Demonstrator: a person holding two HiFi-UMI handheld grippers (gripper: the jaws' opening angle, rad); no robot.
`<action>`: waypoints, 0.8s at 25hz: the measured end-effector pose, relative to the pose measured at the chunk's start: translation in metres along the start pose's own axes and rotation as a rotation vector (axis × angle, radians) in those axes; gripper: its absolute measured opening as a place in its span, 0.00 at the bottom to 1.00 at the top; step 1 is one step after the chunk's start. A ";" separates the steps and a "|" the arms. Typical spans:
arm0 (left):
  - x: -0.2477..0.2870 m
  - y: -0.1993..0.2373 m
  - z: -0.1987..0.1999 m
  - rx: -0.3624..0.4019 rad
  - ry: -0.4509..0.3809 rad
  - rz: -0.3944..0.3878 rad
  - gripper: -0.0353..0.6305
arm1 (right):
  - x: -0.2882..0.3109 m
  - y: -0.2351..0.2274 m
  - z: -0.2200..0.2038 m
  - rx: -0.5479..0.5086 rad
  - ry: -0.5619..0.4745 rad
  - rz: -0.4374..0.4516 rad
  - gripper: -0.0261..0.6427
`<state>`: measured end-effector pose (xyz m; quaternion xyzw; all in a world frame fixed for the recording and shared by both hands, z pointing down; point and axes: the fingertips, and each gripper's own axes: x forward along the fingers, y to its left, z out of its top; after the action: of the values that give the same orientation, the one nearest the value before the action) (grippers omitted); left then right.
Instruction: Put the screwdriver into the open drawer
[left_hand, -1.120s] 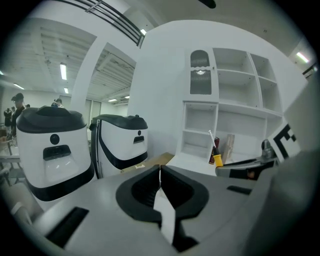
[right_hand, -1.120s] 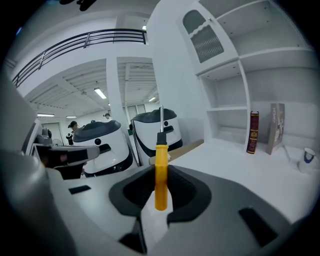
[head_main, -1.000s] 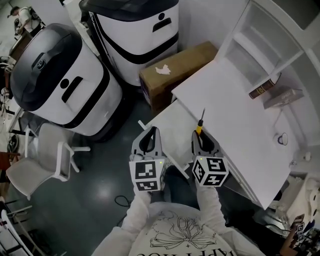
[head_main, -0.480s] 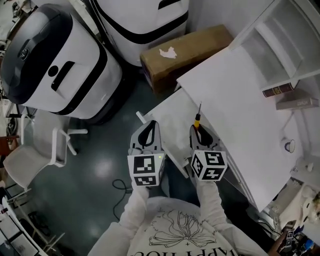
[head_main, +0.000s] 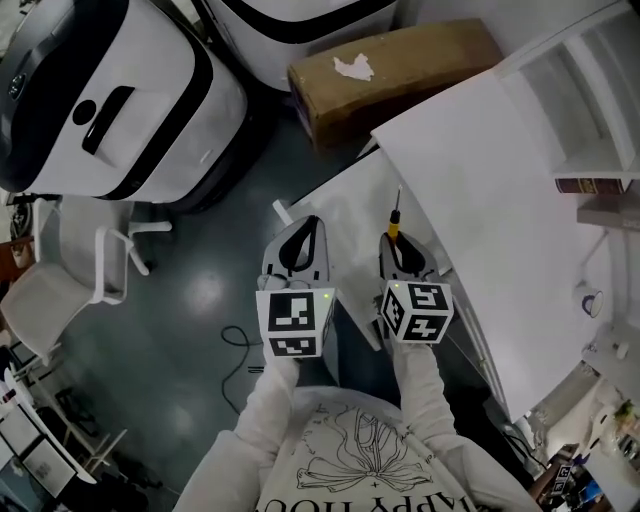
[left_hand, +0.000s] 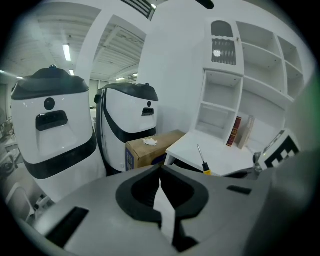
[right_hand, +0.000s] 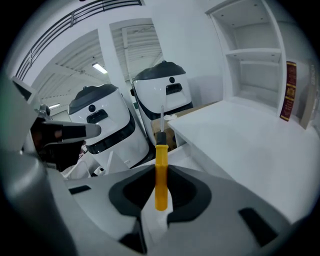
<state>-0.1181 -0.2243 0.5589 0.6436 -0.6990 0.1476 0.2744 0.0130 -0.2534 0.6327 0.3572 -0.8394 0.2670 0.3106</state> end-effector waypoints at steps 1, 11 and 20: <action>0.004 0.002 -0.001 -0.002 0.003 0.002 0.07 | 0.007 -0.001 -0.005 0.000 0.014 0.002 0.14; 0.034 0.015 -0.010 -0.029 0.025 0.023 0.07 | 0.064 -0.017 -0.056 0.003 0.166 0.010 0.14; 0.050 0.018 -0.024 -0.054 0.054 0.035 0.07 | 0.107 -0.035 -0.104 0.038 0.283 -0.015 0.14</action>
<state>-0.1326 -0.2493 0.6093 0.6195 -0.7061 0.1509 0.3080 0.0153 -0.2516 0.7858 0.3279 -0.7793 0.3283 0.4212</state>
